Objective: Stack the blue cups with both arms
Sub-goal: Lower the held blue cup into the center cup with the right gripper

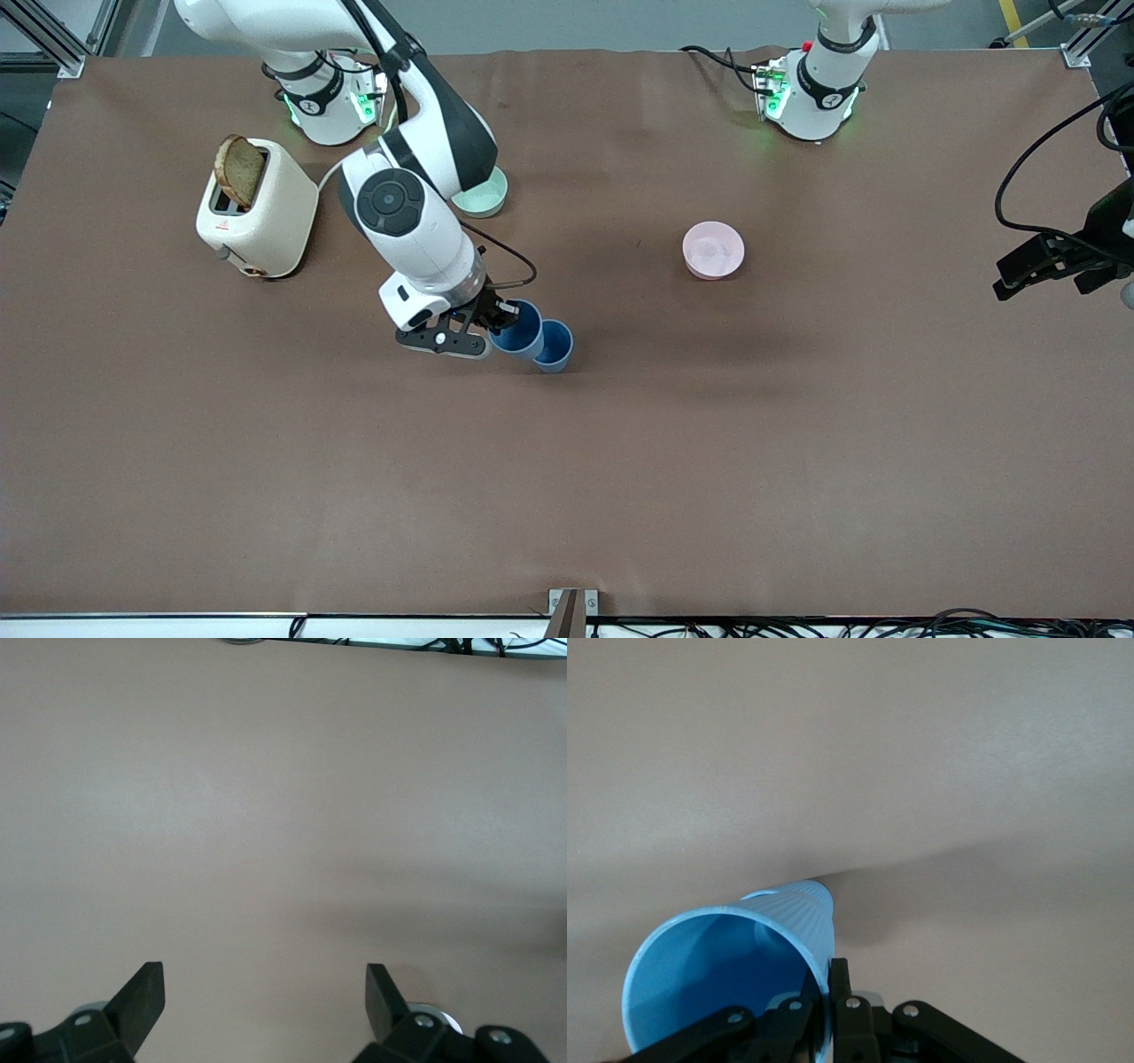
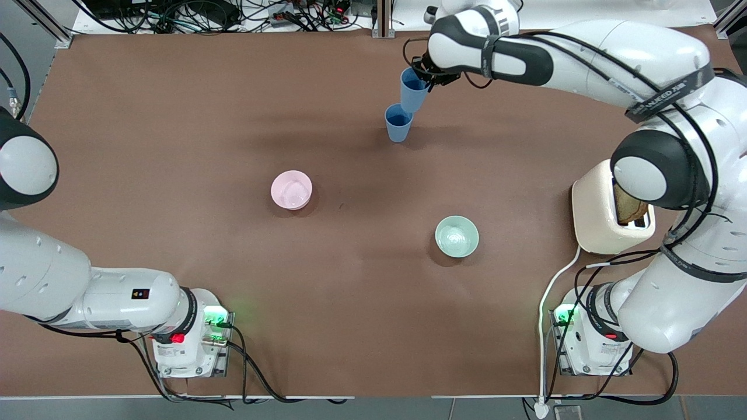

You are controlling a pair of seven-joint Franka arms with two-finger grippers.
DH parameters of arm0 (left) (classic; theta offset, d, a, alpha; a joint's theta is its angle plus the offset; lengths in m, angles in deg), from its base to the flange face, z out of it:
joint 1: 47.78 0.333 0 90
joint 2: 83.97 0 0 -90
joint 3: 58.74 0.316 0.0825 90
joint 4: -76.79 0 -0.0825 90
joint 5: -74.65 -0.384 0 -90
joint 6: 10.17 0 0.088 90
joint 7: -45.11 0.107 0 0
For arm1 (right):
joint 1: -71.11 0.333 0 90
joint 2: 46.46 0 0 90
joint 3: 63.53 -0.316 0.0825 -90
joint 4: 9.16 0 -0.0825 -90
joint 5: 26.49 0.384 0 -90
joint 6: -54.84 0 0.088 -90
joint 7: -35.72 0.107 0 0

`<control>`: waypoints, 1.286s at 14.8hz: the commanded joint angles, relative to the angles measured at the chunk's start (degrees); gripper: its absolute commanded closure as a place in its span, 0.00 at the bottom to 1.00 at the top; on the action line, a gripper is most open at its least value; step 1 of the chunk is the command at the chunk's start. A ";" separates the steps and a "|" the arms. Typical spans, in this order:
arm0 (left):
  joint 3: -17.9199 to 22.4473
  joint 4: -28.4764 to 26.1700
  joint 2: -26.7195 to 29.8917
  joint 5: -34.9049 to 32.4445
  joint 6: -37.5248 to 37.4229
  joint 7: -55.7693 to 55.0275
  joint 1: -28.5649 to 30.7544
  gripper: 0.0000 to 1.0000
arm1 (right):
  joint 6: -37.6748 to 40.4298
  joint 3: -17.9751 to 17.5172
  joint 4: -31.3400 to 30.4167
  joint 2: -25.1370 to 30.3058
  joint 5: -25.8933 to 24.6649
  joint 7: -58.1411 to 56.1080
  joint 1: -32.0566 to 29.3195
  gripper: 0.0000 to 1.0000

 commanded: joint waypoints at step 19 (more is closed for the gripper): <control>-0.40 2.99 0.90 0.36 -3.70 0.24 -0.53 0.00 | -2.19 0.75 -0.66 -1.65 0.03 4.42 4.23 0.86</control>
